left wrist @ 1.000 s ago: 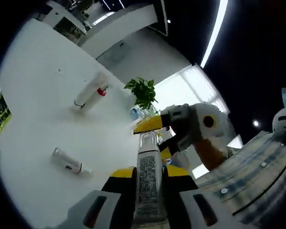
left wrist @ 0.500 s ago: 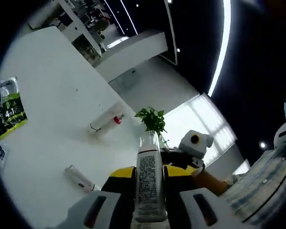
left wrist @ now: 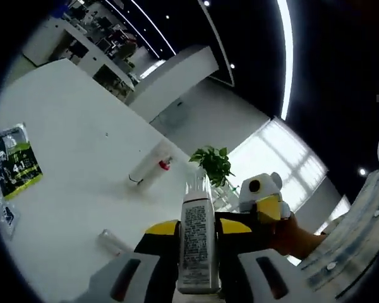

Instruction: Arrange the skincare products in the storage area until every visible bottle or jar stands upright without overlapping.

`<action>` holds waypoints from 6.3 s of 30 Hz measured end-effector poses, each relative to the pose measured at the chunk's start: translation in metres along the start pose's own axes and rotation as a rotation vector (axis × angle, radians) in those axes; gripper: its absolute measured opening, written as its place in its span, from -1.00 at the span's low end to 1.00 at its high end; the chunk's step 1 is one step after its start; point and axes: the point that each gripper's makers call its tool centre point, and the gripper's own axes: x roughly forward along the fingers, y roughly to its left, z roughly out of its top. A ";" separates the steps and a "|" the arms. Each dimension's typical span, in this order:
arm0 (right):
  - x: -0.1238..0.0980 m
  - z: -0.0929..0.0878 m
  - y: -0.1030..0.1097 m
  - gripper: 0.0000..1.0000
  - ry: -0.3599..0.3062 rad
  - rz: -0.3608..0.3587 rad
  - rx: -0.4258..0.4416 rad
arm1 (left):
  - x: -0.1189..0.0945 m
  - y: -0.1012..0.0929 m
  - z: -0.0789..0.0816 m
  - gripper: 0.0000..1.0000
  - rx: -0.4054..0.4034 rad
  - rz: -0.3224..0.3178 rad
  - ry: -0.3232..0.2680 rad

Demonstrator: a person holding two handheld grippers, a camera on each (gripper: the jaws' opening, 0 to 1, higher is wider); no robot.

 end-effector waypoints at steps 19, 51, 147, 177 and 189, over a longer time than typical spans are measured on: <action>-0.002 -0.004 -0.004 -0.60 0.048 -0.093 -0.236 | 0.004 0.001 -0.016 -0.54 0.284 0.075 0.166; 0.005 -0.009 0.005 -0.57 0.113 -0.137 -0.484 | 0.000 0.007 -0.022 -0.58 0.343 0.079 0.210; -0.035 0.113 -0.241 -0.60 -0.254 -0.524 -0.848 | -0.109 0.066 -0.085 -0.53 0.156 0.516 0.263; -0.029 0.109 -0.245 -0.59 -0.248 -0.508 -0.911 | -0.108 0.065 -0.082 -0.53 0.139 0.529 0.257; -0.028 0.113 -0.254 -0.44 -0.230 -0.568 -0.831 | -0.115 0.070 -0.077 -0.53 0.131 0.549 0.236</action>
